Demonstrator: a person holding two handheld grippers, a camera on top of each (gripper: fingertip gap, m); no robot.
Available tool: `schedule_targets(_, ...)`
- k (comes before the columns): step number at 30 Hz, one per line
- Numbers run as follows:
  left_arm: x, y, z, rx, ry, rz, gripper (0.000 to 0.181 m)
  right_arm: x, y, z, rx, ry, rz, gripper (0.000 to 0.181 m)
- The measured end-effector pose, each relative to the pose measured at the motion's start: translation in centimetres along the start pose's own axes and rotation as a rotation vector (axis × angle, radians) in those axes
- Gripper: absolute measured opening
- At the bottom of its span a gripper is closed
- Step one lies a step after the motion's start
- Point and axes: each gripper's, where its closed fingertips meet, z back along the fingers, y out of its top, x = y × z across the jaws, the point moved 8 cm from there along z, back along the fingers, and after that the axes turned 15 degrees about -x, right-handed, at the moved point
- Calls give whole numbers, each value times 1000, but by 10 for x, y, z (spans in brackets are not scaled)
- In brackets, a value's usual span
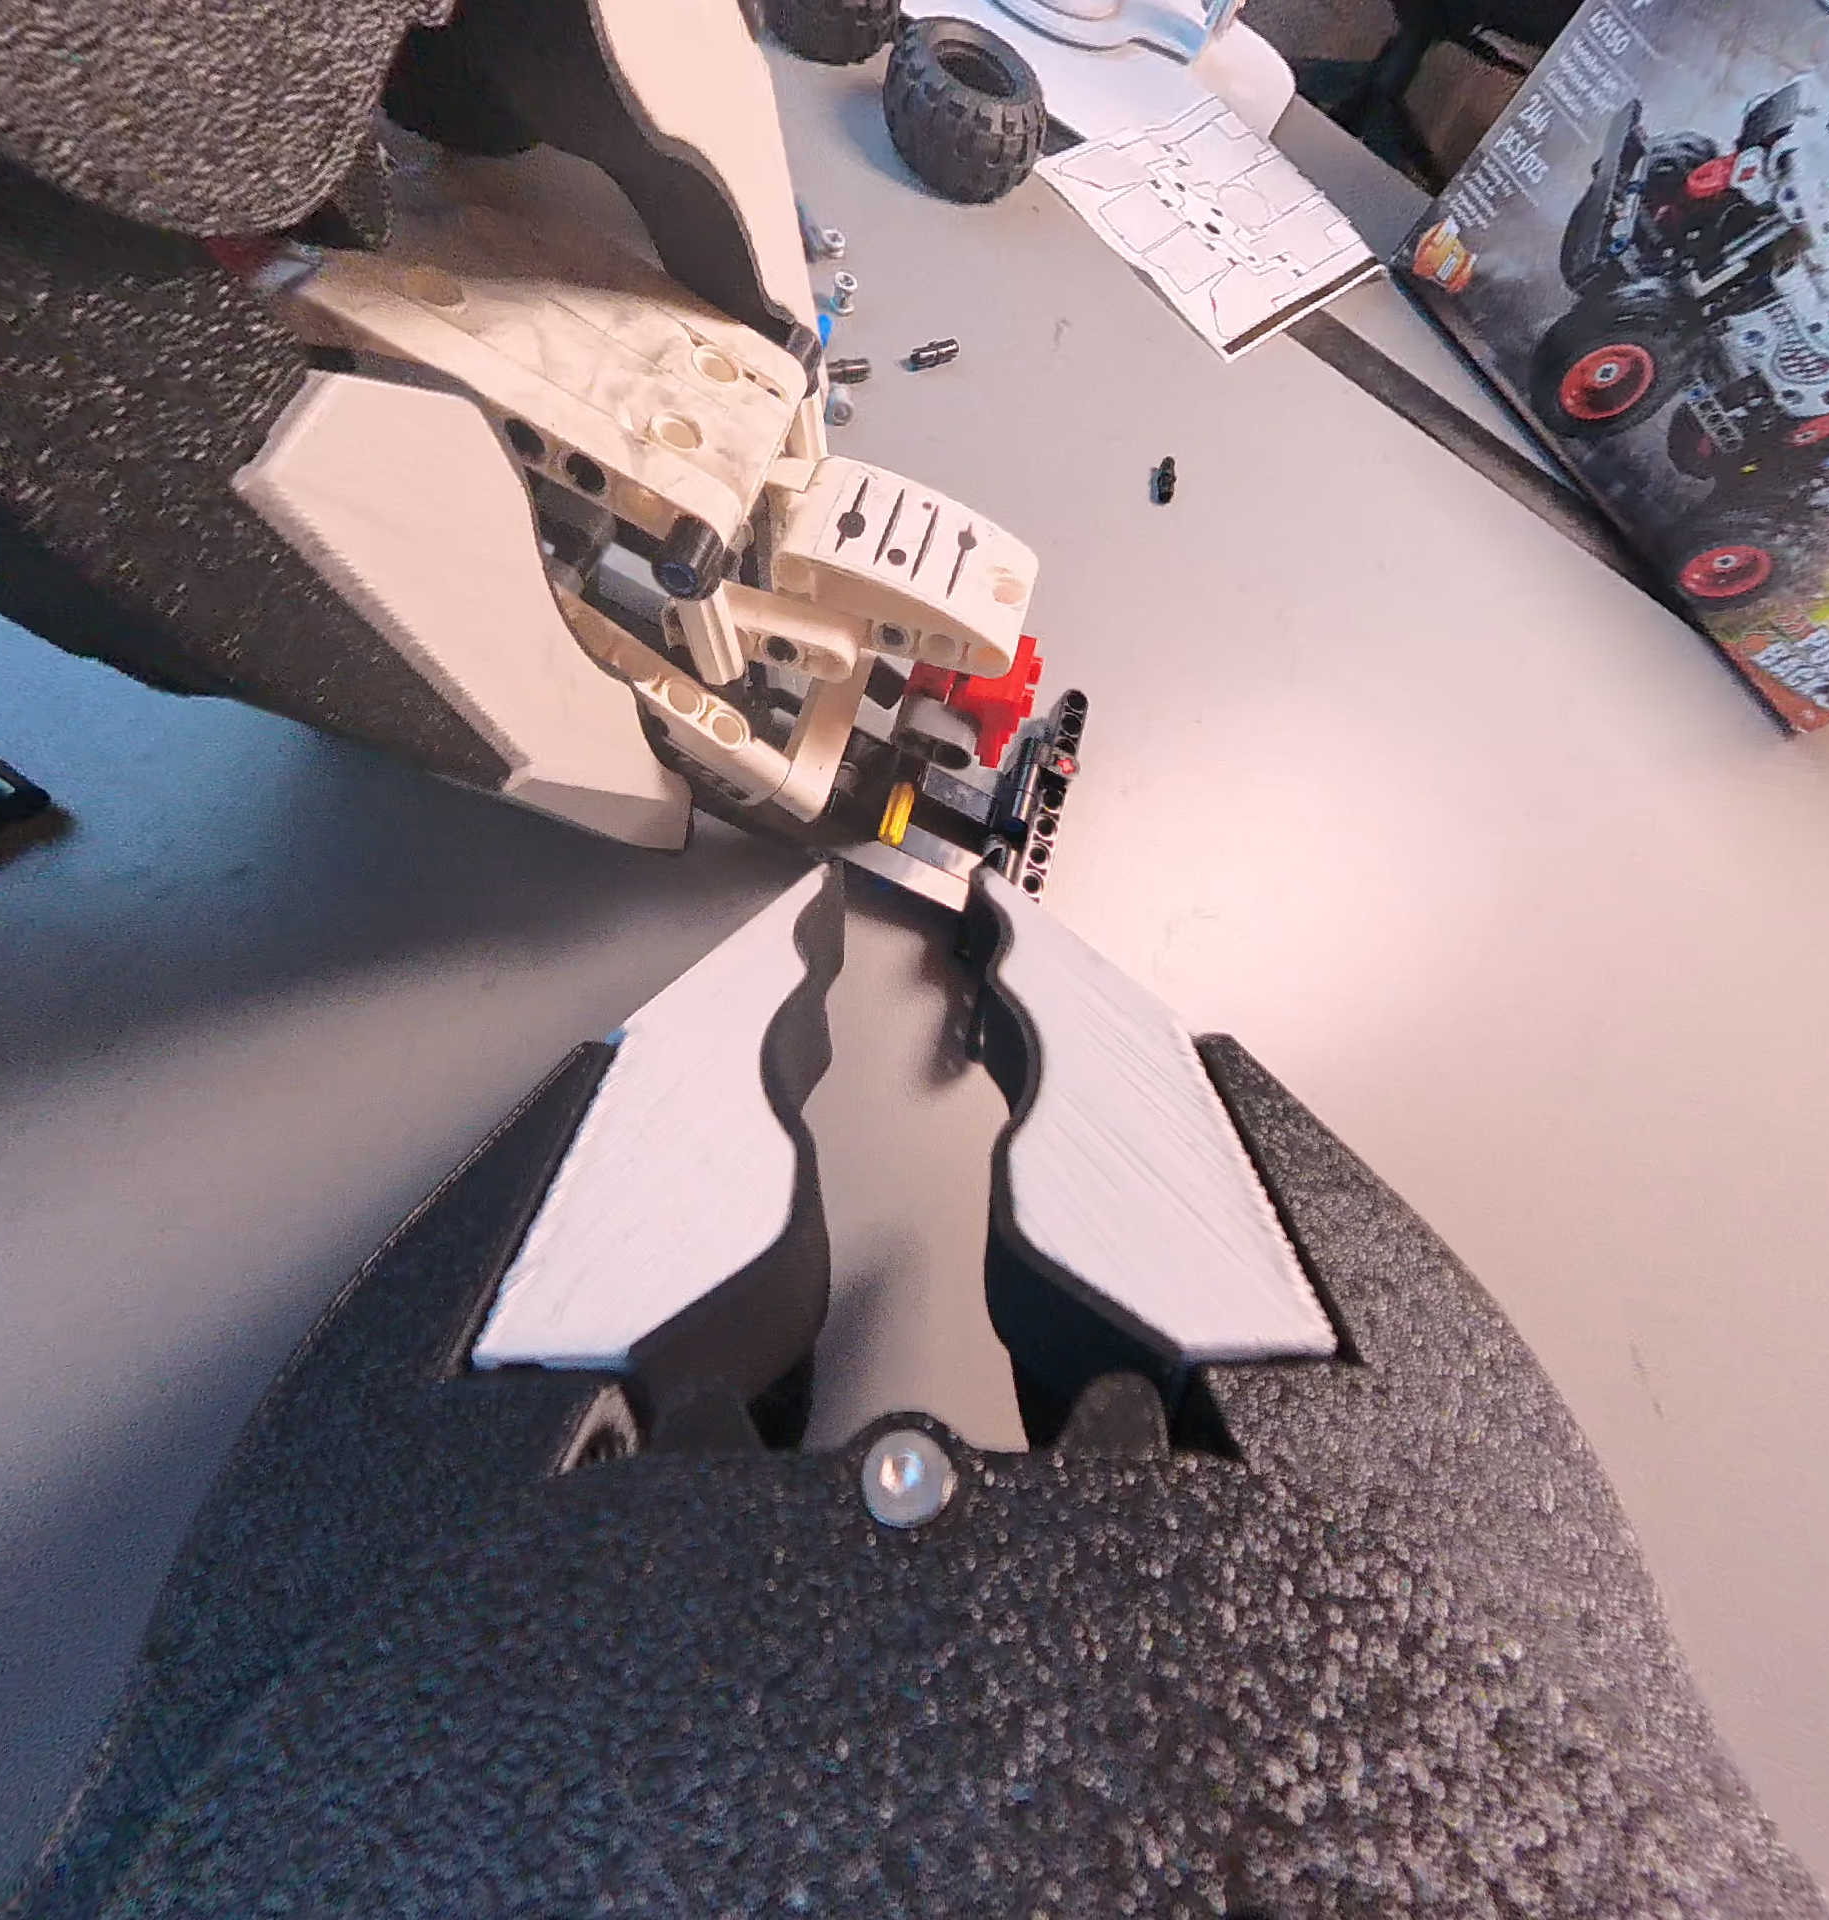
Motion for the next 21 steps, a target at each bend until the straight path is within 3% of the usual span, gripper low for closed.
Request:
schedule_targets(9,-5,-1,-1,11,-29,48,86,0,13,-19,-14,65,16,18)
schedule_targets(12,-5,-4,0,10,-33,35,86,4,15,-19,-7,103,19,5)
schedule_targets(21,-4,-7,0,26,-32,38,86,5,21,-24,-27,126,-20,6)
